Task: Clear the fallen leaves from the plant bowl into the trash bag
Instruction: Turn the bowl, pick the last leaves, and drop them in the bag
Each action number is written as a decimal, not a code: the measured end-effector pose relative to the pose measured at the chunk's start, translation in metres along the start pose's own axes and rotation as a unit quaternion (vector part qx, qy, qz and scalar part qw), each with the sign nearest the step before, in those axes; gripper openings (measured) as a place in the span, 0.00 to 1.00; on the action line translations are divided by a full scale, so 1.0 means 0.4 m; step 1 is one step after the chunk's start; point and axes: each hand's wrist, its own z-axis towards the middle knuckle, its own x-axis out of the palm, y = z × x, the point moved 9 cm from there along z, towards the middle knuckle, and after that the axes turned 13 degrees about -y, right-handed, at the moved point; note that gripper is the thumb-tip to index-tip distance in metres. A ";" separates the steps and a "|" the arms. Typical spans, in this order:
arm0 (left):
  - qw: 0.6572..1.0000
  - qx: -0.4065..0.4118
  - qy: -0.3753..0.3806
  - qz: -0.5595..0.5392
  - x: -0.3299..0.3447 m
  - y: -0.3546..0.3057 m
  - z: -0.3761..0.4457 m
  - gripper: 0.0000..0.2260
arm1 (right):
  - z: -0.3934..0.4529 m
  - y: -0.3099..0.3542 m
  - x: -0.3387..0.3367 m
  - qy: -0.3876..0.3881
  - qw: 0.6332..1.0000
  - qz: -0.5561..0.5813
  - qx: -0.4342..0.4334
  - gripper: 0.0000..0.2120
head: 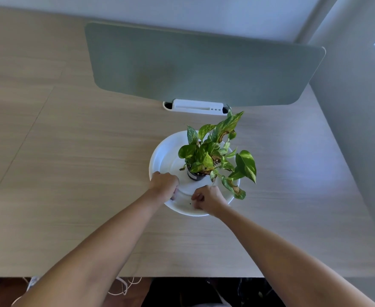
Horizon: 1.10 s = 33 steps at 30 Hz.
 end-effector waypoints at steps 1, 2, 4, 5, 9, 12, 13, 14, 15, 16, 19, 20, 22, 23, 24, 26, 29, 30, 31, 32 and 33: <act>0.999 0.028 0.024 0.020 0.003 -0.012 -0.007 0.03 | 0.000 0.008 0.014 0.002 1.000 -0.011 -0.018 0.10; 0.998 0.039 0.039 0.022 0.006 -0.018 -0.011 0.04 | 0.001 0.015 0.021 -0.002 0.999 -0.019 -0.033 0.10; 0.995 0.077 0.046 0.050 0.012 -0.022 -0.018 0.07 | 0.006 0.027 0.033 -0.012 0.998 -0.031 -0.055 0.08; 0.994 0.085 0.047 0.047 0.009 -0.024 -0.025 0.07 | 0.006 0.033 0.034 -0.017 0.997 -0.042 -0.066 0.08; 0.991 0.097 0.072 0.057 0.027 -0.016 -0.028 0.06 | 0.001 0.049 0.047 -0.013 0.990 -0.088 -0.111 0.06; 0.985 0.118 0.096 0.082 0.045 -0.019 -0.023 0.06 | 0.001 0.051 0.053 -0.004 0.985 -0.116 -0.125 0.07; 0.983 0.123 0.103 0.092 0.050 -0.019 -0.022 0.06 | 0.002 0.050 0.055 0.002 0.985 -0.124 -0.123 0.09; 0.981 0.129 0.103 0.100 0.052 -0.016 -0.019 0.06 | 0.004 0.050 0.056 0.009 0.984 -0.130 -0.120 0.09; 0.981 0.132 0.103 0.096 0.053 -0.014 -0.016 0.07 | 0.005 0.048 0.053 0.012 0.984 -0.133 -0.114 0.09; 0.983 0.129 0.101 0.082 0.049 -0.007 -0.012 0.07 | 0.010 0.045 0.050 0.011 0.985 -0.132 -0.107 0.09; 0.991 0.103 0.078 -0.018 0.023 0.006 0.005 0.08 | 0.021 0.016 0.019 -0.021 0.994 -0.092 -0.054 0.09; 0.992 0.091 0.063 -0.059 0.006 0.008 0.012 0.08 | 0.024 -0.001 0.003 -0.040 0.997 -0.065 -0.029 0.09; 0.989 0.061 0.039 -0.129 -0.026 0.015 0.022 0.07 | 0.021 -0.043 -0.025 -0.073 0.997 -0.001 0.022 0.09; 0.986 0.053 0.037 -0.151 -0.038 0.016 0.024 0.06 | 0.012 -0.061 -0.039 -0.086 0.995 0.030 0.041 0.08; 0.984 0.048 0.043 -0.168 -0.045 0.015 0.022 0.05 | 0.002 -0.077 -0.053 -0.101 0.991 0.064 0.056 0.08; 0.977 0.047 0.069 -0.196 -0.050 0.004 0.011 0.03 | -0.025 -0.105 -0.094 -0.157 0.976 0.126 0.076 0.06; 0.965 0.052 0.121 -0.227 -0.039 -0.048 -0.028 0.04 | -0.091 -0.147 -0.167 -0.256 0.952 0.140 0.090 0.09; 0.957 0.051 0.148 -0.243 -0.028 -0.074 -0.048 0.04 | -0.115 -0.165 -0.184 -0.275 0.948 0.131 0.094 0.09; 0.949 0.053 0.180 -0.252 -0.011 -0.106 -0.076 0.04 | -0.148 -0.193 -0.198 -0.290 0.942 0.129 0.104 0.09; 0.942 0.059 0.210 -0.254 0.006 -0.138 -0.105 0.03 | -0.181 -0.226 -0.209 -0.301 0.937 0.134 0.120 0.08; 0.937 0.070 0.235 -0.251 0.024 -0.172 -0.134 0.02 | -0.214 -0.265 -0.219 -0.307 0.932 0.138 0.138 0.05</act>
